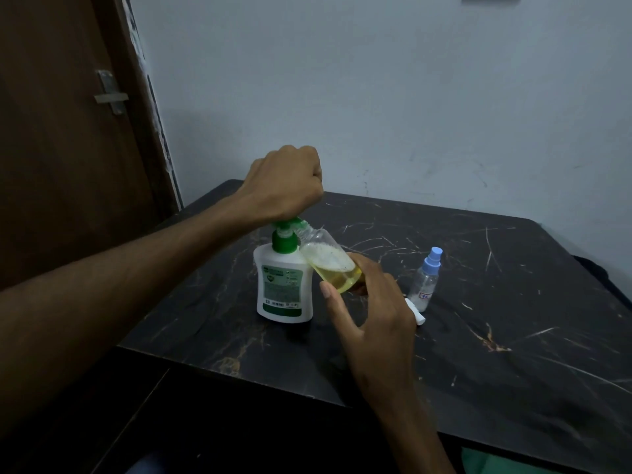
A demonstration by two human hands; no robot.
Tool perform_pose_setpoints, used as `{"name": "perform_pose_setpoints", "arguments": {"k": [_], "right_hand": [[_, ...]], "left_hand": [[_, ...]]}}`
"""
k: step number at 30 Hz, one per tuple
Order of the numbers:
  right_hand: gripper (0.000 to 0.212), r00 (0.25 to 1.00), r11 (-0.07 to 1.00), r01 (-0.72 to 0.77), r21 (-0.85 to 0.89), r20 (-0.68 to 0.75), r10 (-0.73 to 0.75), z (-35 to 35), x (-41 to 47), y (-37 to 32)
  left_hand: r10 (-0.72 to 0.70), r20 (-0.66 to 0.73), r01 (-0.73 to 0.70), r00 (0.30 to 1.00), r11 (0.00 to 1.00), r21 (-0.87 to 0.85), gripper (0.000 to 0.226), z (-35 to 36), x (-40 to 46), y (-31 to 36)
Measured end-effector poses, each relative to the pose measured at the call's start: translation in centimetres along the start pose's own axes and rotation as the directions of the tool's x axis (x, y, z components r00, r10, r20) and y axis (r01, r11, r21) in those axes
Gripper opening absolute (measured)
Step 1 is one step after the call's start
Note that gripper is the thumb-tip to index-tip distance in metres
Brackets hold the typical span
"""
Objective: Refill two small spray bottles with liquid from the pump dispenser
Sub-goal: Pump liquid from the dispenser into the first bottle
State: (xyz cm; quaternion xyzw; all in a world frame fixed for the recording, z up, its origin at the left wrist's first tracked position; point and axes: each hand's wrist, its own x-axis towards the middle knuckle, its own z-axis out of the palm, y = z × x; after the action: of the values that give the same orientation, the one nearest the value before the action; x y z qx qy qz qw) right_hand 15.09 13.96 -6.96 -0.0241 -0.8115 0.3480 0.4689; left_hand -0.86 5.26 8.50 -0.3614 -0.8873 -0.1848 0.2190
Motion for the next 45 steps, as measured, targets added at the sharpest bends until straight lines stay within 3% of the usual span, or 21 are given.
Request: {"name": "perform_pose_setpoints", "arguments": {"k": [3, 10, 22, 34, 40, 45], "right_hand": [[0.048, 1.000, 1.000, -0.010, -0.015, -0.009, 0.010, 0.0, 0.0, 0.0], [0.049, 1.000, 1.000, 0.009, -0.019, 0.003, -0.009, 0.1, 0.0, 0.2], [0.049, 1.000, 1.000, -0.007, -0.018, 0.013, 0.008, 0.1, -0.1, 0.4], [0.048, 1.000, 1.000, -0.018, 0.001, 0.019, 0.018, 0.1, 0.0, 0.4], [0.045, 1.000, 1.000, -0.014, -0.010, 0.022, 0.014, 0.3, 0.0, 0.4], [0.047, 1.000, 1.000, -0.014, -0.006, 0.014, 0.014, 0.2, -0.1, 0.4]], "left_hand": [[-0.001, -0.016, 0.001, 1.000, 1.000, 0.009, 0.023, 0.1, 0.1, 0.0], [0.017, -0.040, -0.016, 0.999, 0.999, 0.027, 0.038, -0.3, -0.4, 0.0], [0.023, -0.037, -0.021, 0.999, 0.999, 0.041, 0.034, -0.5, -0.4, 0.3], [0.040, -0.018, -0.039, 0.999, 0.999, 0.014, 0.032, -0.2, -0.1, 0.2], [-0.031, -0.011, 0.030, 0.999, 0.998, -0.052, 0.032, 0.5, -0.4, -0.5], [0.013, -0.032, -0.014, 0.999, 0.999, -0.046, 0.029, 0.0, 0.0, -0.1]]}}
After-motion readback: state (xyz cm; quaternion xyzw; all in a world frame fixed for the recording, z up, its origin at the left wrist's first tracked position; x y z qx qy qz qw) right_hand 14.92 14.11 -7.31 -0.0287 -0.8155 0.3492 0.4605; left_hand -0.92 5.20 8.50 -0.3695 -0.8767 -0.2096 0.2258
